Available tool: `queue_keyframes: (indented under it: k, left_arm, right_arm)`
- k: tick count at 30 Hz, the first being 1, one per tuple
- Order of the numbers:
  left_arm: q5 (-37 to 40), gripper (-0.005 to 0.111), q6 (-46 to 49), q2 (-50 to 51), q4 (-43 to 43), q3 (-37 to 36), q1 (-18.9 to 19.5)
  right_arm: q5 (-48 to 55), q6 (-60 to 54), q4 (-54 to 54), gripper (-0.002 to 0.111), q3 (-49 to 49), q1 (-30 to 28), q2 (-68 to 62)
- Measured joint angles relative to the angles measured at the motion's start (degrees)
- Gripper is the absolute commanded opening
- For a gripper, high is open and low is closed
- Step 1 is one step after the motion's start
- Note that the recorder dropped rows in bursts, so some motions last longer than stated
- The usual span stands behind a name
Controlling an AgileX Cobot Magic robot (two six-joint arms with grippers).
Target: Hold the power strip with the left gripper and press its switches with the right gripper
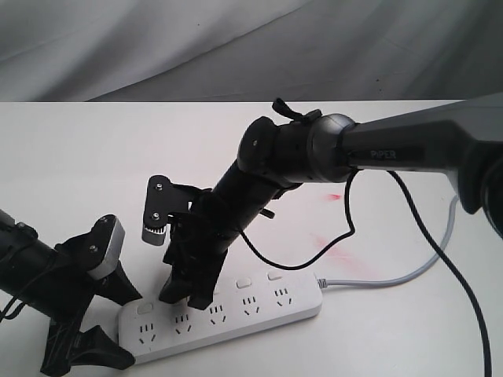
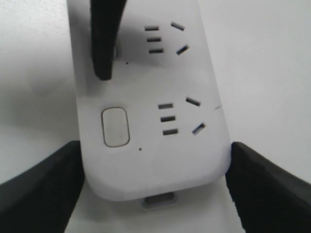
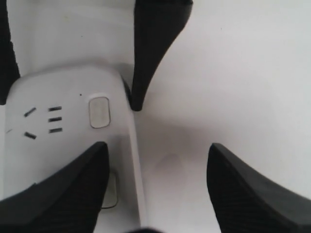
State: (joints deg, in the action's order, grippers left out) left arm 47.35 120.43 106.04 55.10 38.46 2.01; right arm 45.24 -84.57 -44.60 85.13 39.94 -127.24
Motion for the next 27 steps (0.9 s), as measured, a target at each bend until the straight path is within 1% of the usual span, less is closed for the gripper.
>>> queue_keyframes:
  k: [9, 27]
  left_arm:
    - [-0.09, 0.055, 0.10, 0.00, 0.34, 0.00, -0.08]
    - [-0.09, 0.055, 0.10, 0.00, 0.32, 0.00, -0.08]
  right_arm:
    - [1.15, 2.12, 1.86, 0.053, 0.00, -1.53, 0.32]
    - [2.16, 2.36, 0.77, 0.053, 0.12, -1.57, -0.67]
